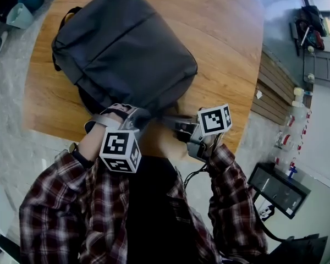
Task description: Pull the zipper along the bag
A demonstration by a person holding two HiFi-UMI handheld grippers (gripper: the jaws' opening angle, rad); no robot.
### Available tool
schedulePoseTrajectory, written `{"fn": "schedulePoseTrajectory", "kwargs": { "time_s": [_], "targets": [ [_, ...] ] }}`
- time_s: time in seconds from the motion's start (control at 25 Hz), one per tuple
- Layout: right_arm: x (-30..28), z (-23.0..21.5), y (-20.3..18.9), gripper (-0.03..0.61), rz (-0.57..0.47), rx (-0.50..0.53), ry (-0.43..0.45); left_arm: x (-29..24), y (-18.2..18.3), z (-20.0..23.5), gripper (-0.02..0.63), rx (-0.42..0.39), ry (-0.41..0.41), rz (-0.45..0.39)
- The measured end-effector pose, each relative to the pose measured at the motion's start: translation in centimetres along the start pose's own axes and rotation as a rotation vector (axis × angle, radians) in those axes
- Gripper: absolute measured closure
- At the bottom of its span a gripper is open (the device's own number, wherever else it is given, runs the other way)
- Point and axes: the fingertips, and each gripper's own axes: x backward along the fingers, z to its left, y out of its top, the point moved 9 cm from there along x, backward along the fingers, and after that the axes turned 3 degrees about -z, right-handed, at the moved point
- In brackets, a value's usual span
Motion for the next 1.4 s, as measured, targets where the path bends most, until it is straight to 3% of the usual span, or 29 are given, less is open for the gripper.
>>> {"fn": "schedulePoseTrajectory", "kwargs": {
  "time_s": [0.08,0.2,0.36,0.48,0.6,0.76,0.84,0.96,1.08,1.28,1.4],
  "targets": [
    [-0.5,0.3,-0.1,0.558,-0.016,-0.050,0.055,-0.5,0.1,-0.5,0.588,-0.069,0.021,0.054],
    [-1.9,0.8,-0.5,0.558,-0.036,-0.095,0.137,-0.8,-0.4,-0.9,0.588,-0.092,0.021,0.139],
    [-3.7,0.8,-1.2,0.558,-0.070,-0.163,0.121,-0.9,-1.1,-0.5,0.588,0.009,-0.006,0.230],
    [-3.1,0.7,-1.1,0.561,-0.073,-0.141,0.045,-0.2,-1.8,0.0,0.607,0.039,-0.051,0.231],
    [-2.1,0.0,-0.9,0.561,-0.013,-0.089,0.003,0.4,-2.7,0.1,0.607,0.079,-0.108,0.208],
    [-1.8,-0.1,-0.7,0.561,0.055,-0.034,0.053,1.1,-3.2,-0.1,0.607,0.138,-0.123,0.147],
    [-2.2,0.6,-0.6,0.560,0.088,0.130,0.011,1.3,-3.5,0.0,0.607,0.191,-0.113,0.108],
    [-2.1,2.7,-1.0,0.552,0.126,0.536,-0.183,1.0,-3.9,0.5,0.607,0.282,-0.127,0.066],
    [-2.6,4.7,-2.4,0.511,0.158,0.844,-0.359,0.5,-3.8,0.3,0.607,0.288,-0.136,0.078],
    [-4.4,7.1,-5.7,0.489,0.135,1.094,-0.575,0.5,-3.4,0.2,0.607,0.339,-0.164,0.091],
    [-6.1,7.1,-6.0,0.489,0.124,1.228,-0.748,0.3,-3.4,0.7,0.607,0.357,-0.179,0.097]
  ]
}}
